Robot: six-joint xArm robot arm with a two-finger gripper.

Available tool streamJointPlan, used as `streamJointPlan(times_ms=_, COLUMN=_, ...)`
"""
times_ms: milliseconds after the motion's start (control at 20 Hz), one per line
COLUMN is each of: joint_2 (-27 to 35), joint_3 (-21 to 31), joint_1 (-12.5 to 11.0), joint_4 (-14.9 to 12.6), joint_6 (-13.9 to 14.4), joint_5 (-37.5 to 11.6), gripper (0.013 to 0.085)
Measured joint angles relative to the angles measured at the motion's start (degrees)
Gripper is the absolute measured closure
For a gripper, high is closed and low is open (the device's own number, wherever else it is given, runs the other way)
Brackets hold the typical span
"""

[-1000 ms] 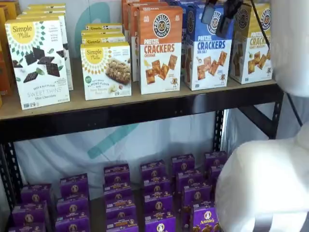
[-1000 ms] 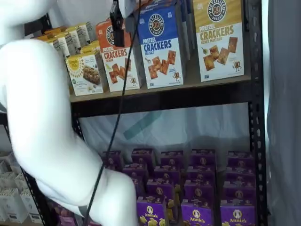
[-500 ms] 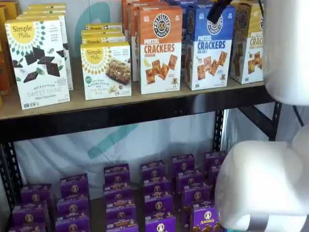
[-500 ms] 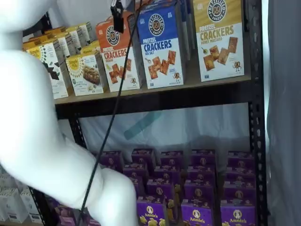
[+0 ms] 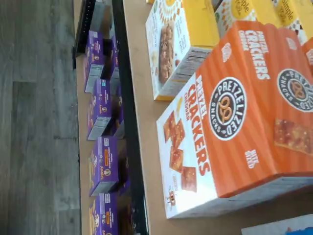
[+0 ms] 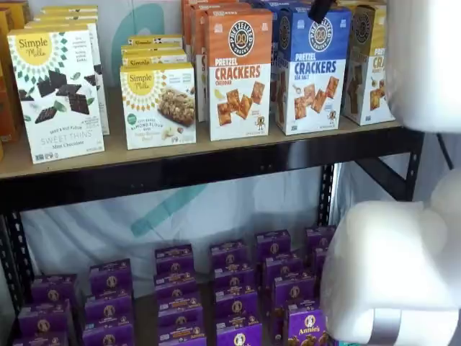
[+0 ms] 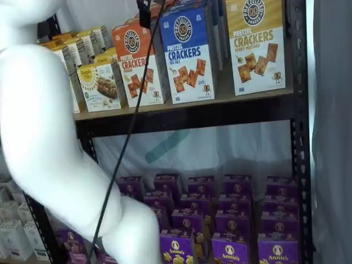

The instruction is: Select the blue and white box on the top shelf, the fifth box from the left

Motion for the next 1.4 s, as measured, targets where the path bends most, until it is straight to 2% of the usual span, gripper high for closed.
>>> streamJointPlan(times_ms=650, joint_2=9.1, joint_3=-7.0, joint_1=2.3, joint_4=-1.7, joint_6=0.4, joint_5=-1.6, gripper=0.013)
streamJointPlan(times_ms=1400, joint_2=15.1, joint_3=-11.1, joint_1=3.7, joint_4=-4.9, joint_6=-0.5, joint_5=-3.2, gripper=0.013)
